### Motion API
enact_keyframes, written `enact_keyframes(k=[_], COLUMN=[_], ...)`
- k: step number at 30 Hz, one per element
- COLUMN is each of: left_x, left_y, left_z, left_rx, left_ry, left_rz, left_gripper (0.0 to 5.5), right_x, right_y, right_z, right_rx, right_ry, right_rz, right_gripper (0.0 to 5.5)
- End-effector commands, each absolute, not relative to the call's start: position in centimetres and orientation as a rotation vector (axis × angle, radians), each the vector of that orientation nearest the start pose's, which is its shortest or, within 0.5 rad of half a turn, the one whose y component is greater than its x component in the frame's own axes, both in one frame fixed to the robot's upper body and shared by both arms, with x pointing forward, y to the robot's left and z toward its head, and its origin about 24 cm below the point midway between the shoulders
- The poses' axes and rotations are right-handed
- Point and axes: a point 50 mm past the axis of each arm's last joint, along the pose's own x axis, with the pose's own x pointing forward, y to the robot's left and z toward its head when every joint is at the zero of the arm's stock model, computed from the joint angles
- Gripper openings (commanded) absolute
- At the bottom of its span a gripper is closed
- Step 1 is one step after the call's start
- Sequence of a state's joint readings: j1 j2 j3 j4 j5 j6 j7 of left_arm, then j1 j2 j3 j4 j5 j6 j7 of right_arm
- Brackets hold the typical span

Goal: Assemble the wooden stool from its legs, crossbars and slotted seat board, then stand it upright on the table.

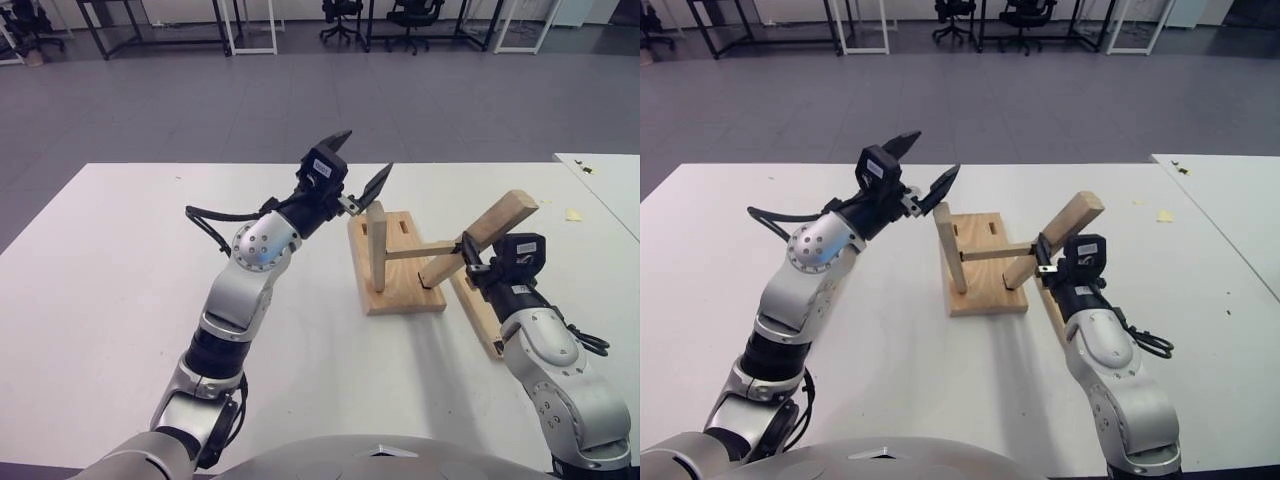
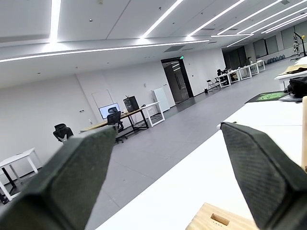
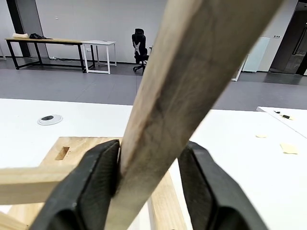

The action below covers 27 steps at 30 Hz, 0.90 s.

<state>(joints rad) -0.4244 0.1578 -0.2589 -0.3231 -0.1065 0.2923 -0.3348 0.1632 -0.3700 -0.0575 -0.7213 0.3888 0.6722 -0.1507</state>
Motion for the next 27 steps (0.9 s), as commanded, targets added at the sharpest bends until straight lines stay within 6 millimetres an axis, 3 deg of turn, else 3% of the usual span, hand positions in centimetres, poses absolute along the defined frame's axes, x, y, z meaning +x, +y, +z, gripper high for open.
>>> enact_keyframes(k=[1,3,6,15,17,19,23,27], left_x=[27.7,27.9,28.4,29.8,30.0,30.2,30.1,28.5], left_y=[5.7,5.8,5.5,5.3,5.6,6.4,10.0,12.6], left_z=[16.7,16.6,16.3,15.8,15.6,15.5,15.1,13.7], left_rx=[0.196,0.190,0.154,0.094,0.090,0.088,0.099,0.226], left_ry=[-0.314,-0.314,-0.310,-0.292,-0.285,-0.281,-0.272,-0.215], left_rz=[-0.724,-0.706,-0.646,-0.480,-0.459,-0.442,-0.408,-0.530], left_gripper=[3.98,3.98,3.98,3.98,3.98,3.98,3.98,3.98], right_x=[20.5,20.8,20.8,19.4,19.2,19.0,18.9,20.1], right_y=[-17.4,-17.0,-16.1,-14.5,-15.0,-16.0,-18.9,-19.8], right_z=[10.0,11.1,12.8,13.9,13.7,13.3,12.5,10.8], right_rx=[-0.037,-0.016,-0.100,-0.243,-0.243,-0.244,-0.229,-0.319], right_ry=[0.272,0.210,0.102,-0.009,-0.004,0.014,0.067,0.150], right_rz=[0.164,0.227,0.370,0.628,0.624,0.600,0.571,0.617], right_gripper=[2.76,3.12,3.17,3.17,3.17,3.17,3.17,3.17])
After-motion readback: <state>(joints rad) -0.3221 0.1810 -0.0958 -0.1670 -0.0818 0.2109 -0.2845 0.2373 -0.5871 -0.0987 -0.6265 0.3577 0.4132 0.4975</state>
